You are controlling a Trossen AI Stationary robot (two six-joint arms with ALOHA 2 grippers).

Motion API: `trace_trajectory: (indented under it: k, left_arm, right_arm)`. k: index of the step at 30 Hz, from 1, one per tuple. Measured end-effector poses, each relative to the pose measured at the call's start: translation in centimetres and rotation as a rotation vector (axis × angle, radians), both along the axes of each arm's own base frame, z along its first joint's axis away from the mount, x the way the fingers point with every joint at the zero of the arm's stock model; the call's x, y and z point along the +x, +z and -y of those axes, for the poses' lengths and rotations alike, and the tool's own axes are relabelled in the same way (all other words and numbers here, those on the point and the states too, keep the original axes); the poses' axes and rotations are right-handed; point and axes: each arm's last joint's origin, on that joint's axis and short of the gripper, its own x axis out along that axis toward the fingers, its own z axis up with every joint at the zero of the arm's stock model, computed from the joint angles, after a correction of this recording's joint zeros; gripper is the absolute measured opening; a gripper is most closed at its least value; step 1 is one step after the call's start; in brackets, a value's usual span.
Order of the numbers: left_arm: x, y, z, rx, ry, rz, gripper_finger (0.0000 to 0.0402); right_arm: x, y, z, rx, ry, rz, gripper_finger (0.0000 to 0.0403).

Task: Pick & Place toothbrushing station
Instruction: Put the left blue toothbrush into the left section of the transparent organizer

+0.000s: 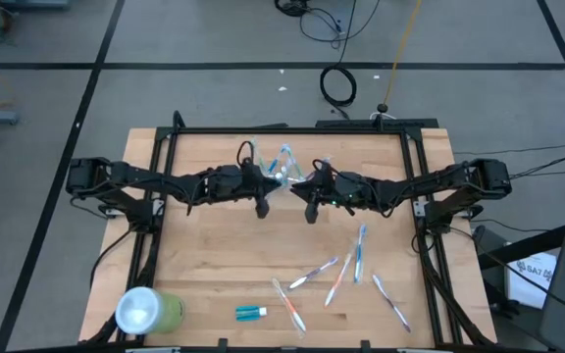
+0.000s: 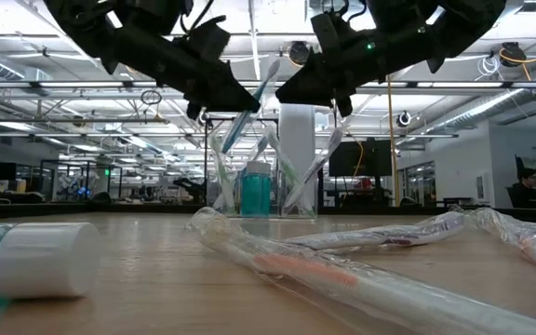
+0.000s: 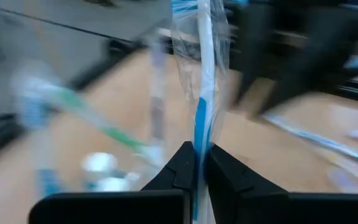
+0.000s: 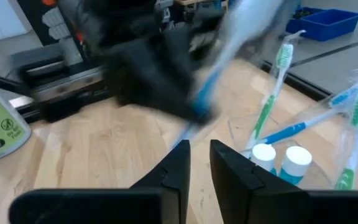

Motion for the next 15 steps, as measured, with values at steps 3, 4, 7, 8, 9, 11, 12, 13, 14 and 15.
trace_trajectory:
  k: [3,4,7,8,9,11,12,13,14,15]
  left_arm:
    - [0.0,0.6,-0.6,0.105,0.149,0.037,0.0017]
    - [0.0,0.9,-0.8,0.135,0.189,0.058,0.0013]
    - [0.0,1.8,-1.2,0.181,0.239,0.132,0.0008]
    - [0.0,2.1,-1.3,0.188,0.244,0.162,0.0008]
    - [0.0,2.4,-1.4,0.192,0.249,0.186,0.0011]
    - [-0.1,2.7,-1.8,0.199,0.277,0.215,0.0017]
    - [-0.1,2.7,-2.0,0.203,0.306,0.215,0.0018]
    - [-0.2,2.7,-2.3,0.207,0.338,0.212,0.0017]
    - [-0.3,2.7,-2.5,0.211,0.367,0.209,0.0013]
    - [-0.4,2.7,-2.7,0.211,0.388,0.208,0.0009]
  right_arm:
    - [0.0,0.0,0.0,-0.004,0.004,-0.002,0.0061]
    - [0.0,0.0,0.0,-0.004,0.004,-0.001,0.0062]
    - [0.0,0.0,0.0,-0.004,0.005,-0.002,0.0063]
    - [0.0,0.0,0.0,-0.004,0.005,-0.003,0.0063]
    - [0.0,0.0,0.0,-0.004,0.004,-0.002,0.0063]
    - [0.0,0.0,0.0,-0.004,0.004,-0.003,0.0064]
    - [0.0,0.0,0.0,-0.004,0.005,-0.003,0.0064]
    - [0.0,0.0,0.0,-0.004,0.005,-0.002,0.0064]
    - [0.0,0.0,0.0,-0.004,0.005,-0.003,0.0064]
    - [0.0,0.0,0.0,-0.003,0.005,-0.006,0.0064]
